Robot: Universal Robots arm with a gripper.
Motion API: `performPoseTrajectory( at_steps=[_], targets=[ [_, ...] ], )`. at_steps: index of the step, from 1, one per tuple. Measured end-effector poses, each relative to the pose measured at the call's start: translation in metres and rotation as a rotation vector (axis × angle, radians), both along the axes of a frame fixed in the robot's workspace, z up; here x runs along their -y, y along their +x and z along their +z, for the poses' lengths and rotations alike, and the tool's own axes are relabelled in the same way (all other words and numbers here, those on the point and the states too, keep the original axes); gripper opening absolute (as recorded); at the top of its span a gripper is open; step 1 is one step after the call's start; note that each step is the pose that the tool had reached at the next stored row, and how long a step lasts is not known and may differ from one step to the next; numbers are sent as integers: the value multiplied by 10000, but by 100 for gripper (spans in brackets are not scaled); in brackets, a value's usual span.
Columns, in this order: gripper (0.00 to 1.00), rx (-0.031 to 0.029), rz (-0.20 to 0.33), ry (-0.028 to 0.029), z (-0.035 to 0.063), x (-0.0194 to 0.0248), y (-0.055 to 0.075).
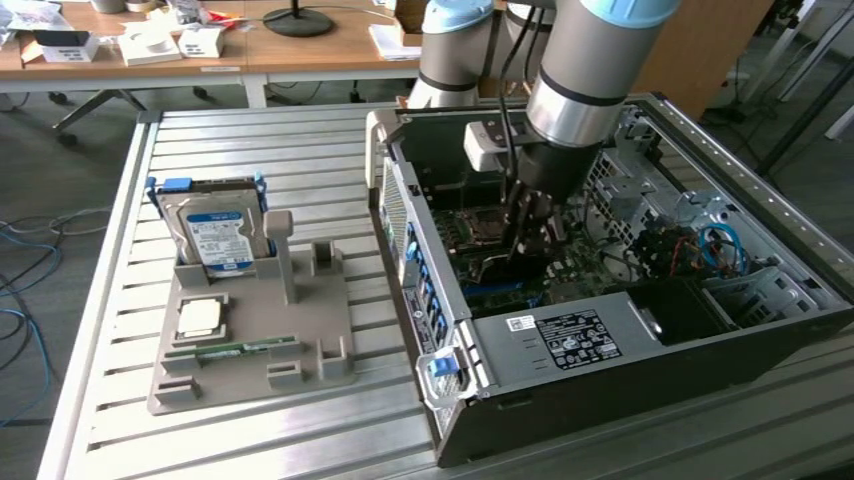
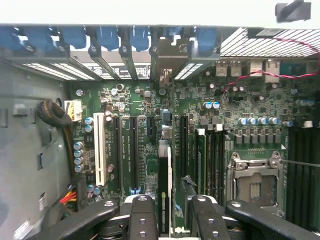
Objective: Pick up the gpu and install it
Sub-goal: 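Insert the gpu into the slot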
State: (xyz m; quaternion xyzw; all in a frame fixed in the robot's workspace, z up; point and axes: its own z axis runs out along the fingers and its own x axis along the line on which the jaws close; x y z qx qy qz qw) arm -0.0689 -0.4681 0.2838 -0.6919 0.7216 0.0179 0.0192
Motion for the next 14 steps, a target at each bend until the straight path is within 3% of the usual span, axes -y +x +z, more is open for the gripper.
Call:
performPoseTrajectory(
  at_steps=[14],
  targets=[
    [34, 0, -19, 0, 361, 0, 3]
  ],
)
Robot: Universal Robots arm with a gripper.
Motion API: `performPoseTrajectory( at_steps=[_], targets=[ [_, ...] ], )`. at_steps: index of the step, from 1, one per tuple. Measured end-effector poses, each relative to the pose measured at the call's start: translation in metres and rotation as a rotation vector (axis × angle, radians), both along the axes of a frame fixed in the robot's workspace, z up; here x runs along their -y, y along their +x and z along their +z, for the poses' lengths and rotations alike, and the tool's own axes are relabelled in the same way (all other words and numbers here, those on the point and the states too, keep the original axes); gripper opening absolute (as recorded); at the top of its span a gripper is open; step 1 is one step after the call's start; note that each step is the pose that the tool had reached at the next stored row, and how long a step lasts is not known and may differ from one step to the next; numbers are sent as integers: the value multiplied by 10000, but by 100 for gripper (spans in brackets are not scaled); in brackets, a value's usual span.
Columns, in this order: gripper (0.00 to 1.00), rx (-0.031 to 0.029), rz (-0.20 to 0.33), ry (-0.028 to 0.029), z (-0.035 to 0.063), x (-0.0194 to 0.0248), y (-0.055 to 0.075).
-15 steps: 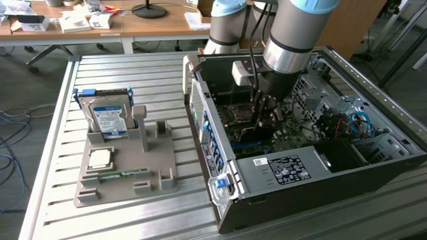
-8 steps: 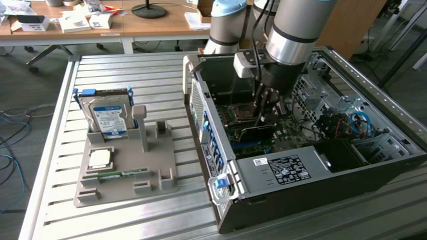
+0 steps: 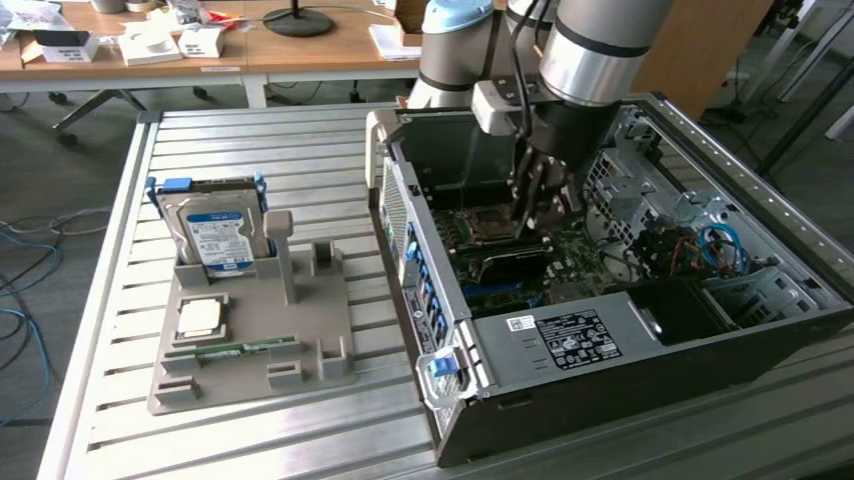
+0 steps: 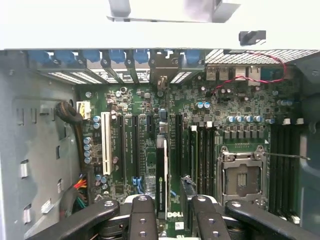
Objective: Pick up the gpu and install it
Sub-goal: 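Insert the gpu into the slot, then press down on the gpu until it lock into place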
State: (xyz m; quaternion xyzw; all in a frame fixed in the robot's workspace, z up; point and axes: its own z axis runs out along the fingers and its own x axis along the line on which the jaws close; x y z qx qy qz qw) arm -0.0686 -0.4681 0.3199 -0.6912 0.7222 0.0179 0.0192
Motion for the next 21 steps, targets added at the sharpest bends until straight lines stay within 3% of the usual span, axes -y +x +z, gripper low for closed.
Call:
performPoseTrajectory(
  at_steps=[11, 21],
  targets=[
    [34, 0, -1, -18, 188, 0, 4],
    [34, 0, -1, -21, 198, 0, 4]
  ],
)
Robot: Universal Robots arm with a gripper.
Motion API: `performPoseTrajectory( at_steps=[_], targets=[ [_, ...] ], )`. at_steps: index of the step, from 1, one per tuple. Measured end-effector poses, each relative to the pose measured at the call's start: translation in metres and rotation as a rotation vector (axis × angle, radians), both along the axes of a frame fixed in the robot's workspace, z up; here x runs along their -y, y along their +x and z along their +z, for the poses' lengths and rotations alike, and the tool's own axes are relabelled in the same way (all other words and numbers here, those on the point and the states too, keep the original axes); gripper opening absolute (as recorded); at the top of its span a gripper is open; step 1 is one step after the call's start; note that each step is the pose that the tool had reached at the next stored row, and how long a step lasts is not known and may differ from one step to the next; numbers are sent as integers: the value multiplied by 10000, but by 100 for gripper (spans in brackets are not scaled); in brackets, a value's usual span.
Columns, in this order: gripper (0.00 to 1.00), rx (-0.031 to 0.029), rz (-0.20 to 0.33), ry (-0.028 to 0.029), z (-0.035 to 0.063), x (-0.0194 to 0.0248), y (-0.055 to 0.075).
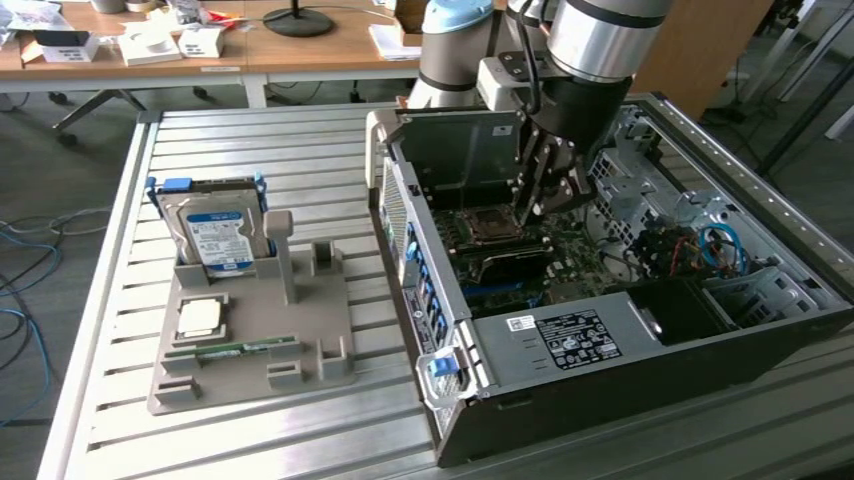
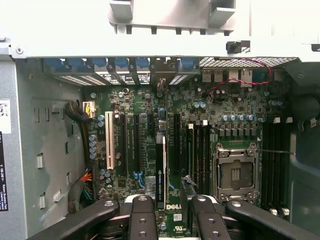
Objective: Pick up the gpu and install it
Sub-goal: 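Press down on the gpu until it lock into place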
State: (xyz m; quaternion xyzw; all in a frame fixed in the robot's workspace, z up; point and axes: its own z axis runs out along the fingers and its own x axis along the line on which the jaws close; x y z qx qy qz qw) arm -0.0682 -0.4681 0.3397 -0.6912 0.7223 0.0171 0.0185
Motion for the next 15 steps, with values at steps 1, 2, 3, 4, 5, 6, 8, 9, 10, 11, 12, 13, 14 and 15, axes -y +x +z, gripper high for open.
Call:
performPoseTrajectory(
  at_steps=[1, 2, 3, 4, 5, 6, 8, 9, 10, 11, 12, 13, 14, 15],
  targets=[
    [34, 0, 1, 0, 0, 0, 0],
    [34, 0, 0, 0, 0, 0, 0],
    [34, 0, 0, 0, 0, 0, 0],
    [34, 0, 0, 0, 0, 0, 0],
    [34, 0, 0, 0, 0, 0, 0],
    [34, 0, 0, 0, 0, 0, 0],
    [26, 0, 0, 0, 0, 0, 0],
    [26, 0, 0, 0, 0, 0, 0],
    [20, 0, 0, 0, 0, 0, 0],
    [14, 0, 0, 0, 0, 0, 0],
    [11, 0, 0, 0, 0, 0, 0],
    [11, 0, 0, 0, 0, 0, 0],
    [11, 0, 0, 0, 0, 0, 0],
    [11, 0, 0, 0, 0, 0, 0]
  ],
)
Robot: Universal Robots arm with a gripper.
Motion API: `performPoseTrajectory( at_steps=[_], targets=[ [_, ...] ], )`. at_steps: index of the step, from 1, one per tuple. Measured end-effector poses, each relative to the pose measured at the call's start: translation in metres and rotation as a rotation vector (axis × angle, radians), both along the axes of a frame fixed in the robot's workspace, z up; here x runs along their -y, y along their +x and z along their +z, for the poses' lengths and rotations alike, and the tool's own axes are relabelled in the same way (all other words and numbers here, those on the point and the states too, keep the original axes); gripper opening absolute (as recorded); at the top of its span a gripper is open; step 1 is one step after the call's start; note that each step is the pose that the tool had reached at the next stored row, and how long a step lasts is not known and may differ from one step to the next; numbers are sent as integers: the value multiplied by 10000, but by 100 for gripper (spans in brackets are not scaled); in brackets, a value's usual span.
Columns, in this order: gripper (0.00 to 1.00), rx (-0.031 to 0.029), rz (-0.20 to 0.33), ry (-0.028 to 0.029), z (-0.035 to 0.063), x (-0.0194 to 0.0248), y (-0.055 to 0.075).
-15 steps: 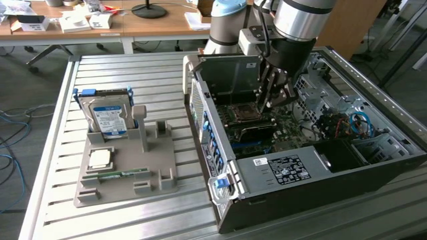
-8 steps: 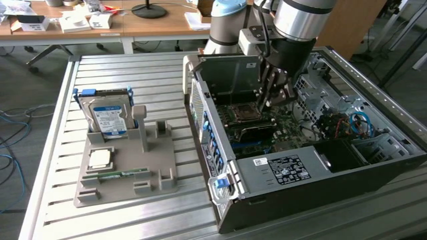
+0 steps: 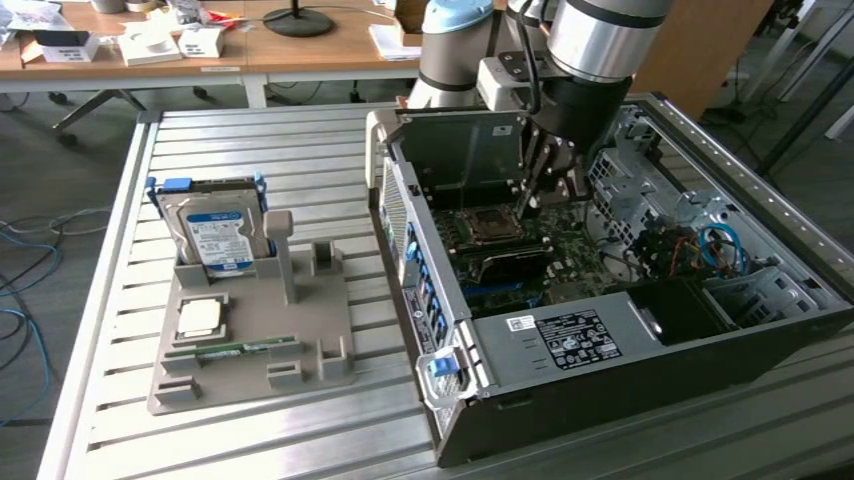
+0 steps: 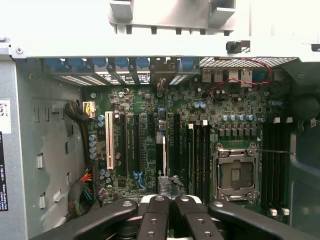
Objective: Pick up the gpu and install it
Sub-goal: 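Press down on the gpu until it lock into place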
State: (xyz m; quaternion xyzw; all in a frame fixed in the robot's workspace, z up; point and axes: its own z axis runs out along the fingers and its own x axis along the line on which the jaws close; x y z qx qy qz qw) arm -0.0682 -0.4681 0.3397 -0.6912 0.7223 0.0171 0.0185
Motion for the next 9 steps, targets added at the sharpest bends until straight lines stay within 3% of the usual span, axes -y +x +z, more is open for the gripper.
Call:
performPoseTrajectory(
  at_steps=[5, 8, 9],
  targets=[
    [11, 0, 0, -1, 0, 0, 0],
    [11, 0, 1, 0, -225, 0, 0],
    [11, 0, 0, 0, -241, 0, 0]
  ],
)
